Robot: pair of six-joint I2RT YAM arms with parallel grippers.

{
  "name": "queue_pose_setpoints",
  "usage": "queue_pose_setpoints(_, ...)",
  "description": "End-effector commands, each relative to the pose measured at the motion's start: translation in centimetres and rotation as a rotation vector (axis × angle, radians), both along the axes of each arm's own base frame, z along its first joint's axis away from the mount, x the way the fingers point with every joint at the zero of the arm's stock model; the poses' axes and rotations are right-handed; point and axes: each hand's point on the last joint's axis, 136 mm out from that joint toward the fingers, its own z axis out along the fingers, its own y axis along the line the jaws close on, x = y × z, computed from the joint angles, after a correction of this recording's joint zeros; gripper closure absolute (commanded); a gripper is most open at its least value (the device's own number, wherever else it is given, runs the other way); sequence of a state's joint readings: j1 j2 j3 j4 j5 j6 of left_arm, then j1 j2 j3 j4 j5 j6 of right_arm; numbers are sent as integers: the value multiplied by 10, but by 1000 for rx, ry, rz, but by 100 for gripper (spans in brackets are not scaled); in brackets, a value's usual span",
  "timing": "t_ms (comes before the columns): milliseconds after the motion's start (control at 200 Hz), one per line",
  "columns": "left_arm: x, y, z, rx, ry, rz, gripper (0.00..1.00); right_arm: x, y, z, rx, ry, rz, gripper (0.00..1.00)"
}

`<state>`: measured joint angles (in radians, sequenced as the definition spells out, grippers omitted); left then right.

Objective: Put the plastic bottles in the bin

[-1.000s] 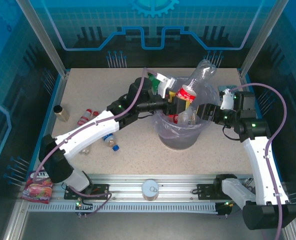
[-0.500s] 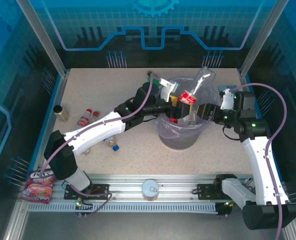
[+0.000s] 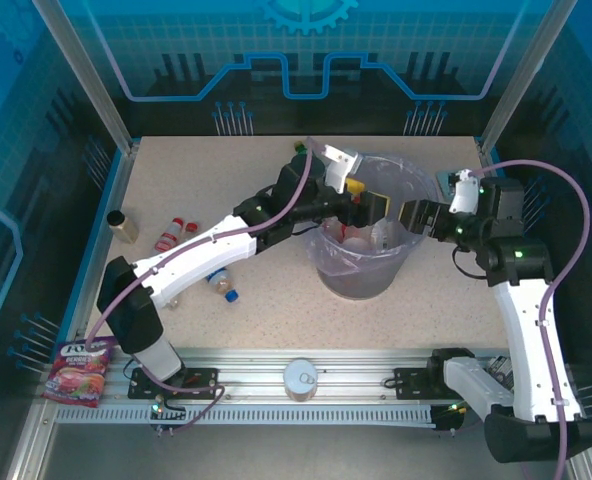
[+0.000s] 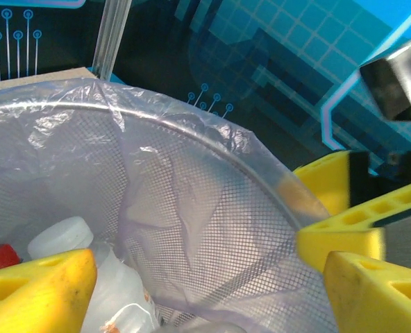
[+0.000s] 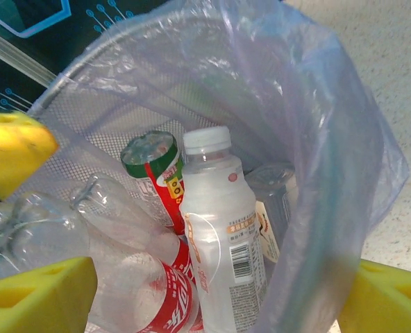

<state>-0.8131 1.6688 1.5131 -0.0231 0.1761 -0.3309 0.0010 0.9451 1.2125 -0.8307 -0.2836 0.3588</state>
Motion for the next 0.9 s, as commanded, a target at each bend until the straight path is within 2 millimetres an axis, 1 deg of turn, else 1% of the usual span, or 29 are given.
queue_pose_setpoints(0,3,-6,-11,40,5,-3,20,-6,-5,12,-23,-33,-7,13)
queue_pose_setpoints(80,3,-9,-16,51,15,-6,26,-6,-7,12,-29,-36,-18,13)
queue_pose_setpoints(170,3,-11,-23,72,23,-7,30,-8,-11,13,-34,-43,-37,14)
queue_pose_setpoints(270,3,-12,-30,91,30,-8,31,-11,-15,18,-37,-59,-54,13)
queue_pose_setpoints(330,3,-11,-28,92,23,-10,30,-13,-17,20,-33,-67,-63,13)
queue_pose_setpoints(400,4,-8,-15,84,-6,1,25,-13,-16,22,-21,-76,-61,13)
queue_pose_setpoints(470,4,-3,10,51,-48,10,17,-12,-14,21,-4,-81,-56,13)
queue_pose_setpoints(565,5,8,41,15,-83,29,13,-10,-12,15,7,-72,-52,13)
queue_pose_setpoints(645,10,26,65,-19,-111,82,8,-7,-12,11,11,-63,-50,13)
queue_pose_setpoints(715,20,51,80,-56,-110,158,6,-5,-12,10,12,-58,-48,13)
queue_pose_setpoints(765,31,73,87,-86,-94,231,5,-3,-11,10,14,-55,-45,13)
queue_pose_setpoints(795,38,89,90,-104,-83,279,2,-3,-11,11,15,-57,-45,13)
queue_pose_setpoints(896,68,148,86,-138,-28,439,1,-2,-10,10,21,-52,-43,13)
